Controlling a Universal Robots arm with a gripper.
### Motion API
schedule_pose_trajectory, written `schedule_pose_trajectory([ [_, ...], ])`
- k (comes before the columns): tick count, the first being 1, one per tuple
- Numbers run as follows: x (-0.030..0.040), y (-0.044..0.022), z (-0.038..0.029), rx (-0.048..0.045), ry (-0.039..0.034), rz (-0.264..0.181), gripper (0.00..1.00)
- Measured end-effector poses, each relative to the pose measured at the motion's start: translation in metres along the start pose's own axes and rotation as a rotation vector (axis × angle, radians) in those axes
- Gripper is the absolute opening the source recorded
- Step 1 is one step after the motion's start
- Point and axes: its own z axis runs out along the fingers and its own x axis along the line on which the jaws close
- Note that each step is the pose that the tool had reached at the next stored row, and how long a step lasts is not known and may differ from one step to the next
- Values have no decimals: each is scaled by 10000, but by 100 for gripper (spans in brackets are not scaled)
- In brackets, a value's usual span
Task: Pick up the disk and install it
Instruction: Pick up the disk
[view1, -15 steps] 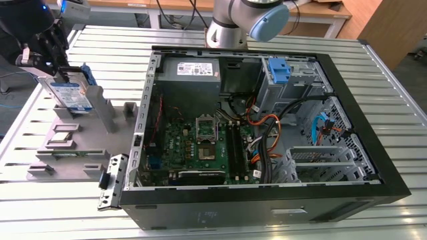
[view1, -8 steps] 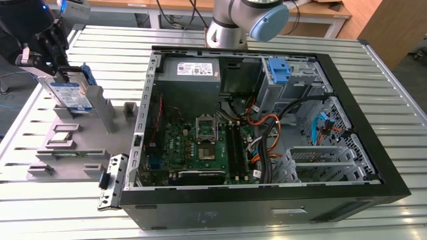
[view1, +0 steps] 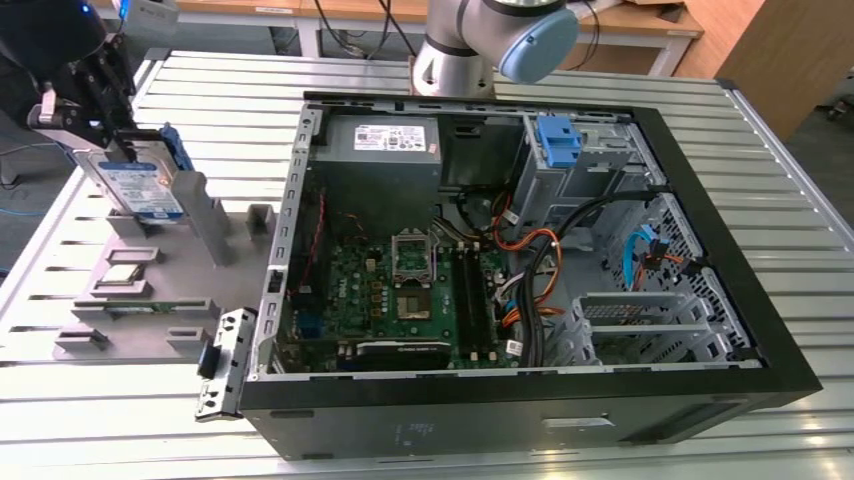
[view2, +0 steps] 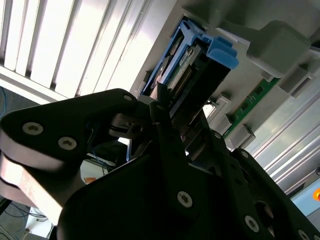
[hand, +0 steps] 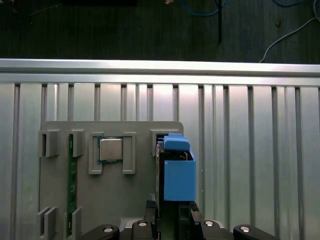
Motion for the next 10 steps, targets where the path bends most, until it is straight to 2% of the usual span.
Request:
schedule_pose_trajectory([
  [10,-1,1,-17,-5,3,1,35],
])
